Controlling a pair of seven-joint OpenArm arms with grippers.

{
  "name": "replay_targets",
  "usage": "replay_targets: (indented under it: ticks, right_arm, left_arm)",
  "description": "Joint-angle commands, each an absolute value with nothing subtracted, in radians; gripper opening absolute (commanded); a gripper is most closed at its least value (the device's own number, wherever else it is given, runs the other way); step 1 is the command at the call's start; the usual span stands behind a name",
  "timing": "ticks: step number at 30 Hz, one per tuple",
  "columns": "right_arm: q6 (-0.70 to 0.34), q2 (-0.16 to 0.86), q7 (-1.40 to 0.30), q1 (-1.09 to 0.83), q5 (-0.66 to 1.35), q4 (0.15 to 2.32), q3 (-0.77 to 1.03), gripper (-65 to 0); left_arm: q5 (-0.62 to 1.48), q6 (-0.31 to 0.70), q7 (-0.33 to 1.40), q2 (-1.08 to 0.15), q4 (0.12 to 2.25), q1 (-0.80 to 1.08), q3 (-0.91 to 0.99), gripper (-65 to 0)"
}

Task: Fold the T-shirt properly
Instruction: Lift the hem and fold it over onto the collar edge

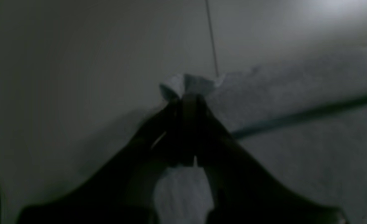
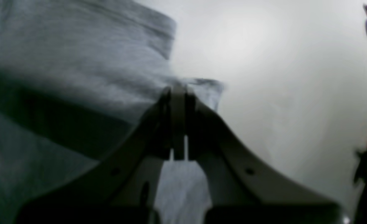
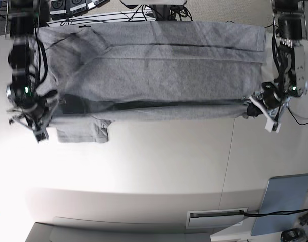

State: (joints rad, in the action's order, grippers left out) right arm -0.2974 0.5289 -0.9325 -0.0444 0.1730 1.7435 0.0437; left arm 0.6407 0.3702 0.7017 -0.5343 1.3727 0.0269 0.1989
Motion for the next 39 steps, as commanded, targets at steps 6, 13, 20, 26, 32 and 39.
replay_targets:
  ticks: [6, 13, 20, 26, 32, 39]
  right_arm:
    - [-0.274, 0.540, -0.933, -0.267, 0.148, 1.970, 0.158, -65.0]
    - [-0.234, 0.540, -0.945, -0.481, 0.103, 2.125, 0.210, -65.0]
    - [-0.189, 0.540, -0.945, -0.613, 0.057, 2.168, 0.210, -65.0]
    - [-0.183, 0.540, -0.965, -0.665, 0.052, 2.168, 0.210, -65.0]
    - [-0.183, 0.540, -0.973, -0.704, 0.052, 2.169, 0.210, -65.0]
    - [-0.183, 0.509, -0.993, -0.712, 0.051, 2.169, 0.210, -65.0]
  left_arm:
    - [0.758, 0.444, 0.727, -0.556, 1.497, 0.159, 0.333, -65.0]
    - [0.799, 0.471, 0.727, -0.557, 1.544, 0.308, 0.400, -65.0]
    - [0.797, 0.473, 0.727, -0.558, 1.544, 0.369, 0.400, -65.0]
    - [0.797, 0.472, 0.742, -0.558, 1.544, 0.371, 0.400, -65.0]
    - [0.778, 0.472, 0.754, -0.559, 1.544, 0.371, 0.400, -65.0]
    - [0.779, 0.469, 0.770, -0.569, 1.544, 0.371, 0.400, -65.0]
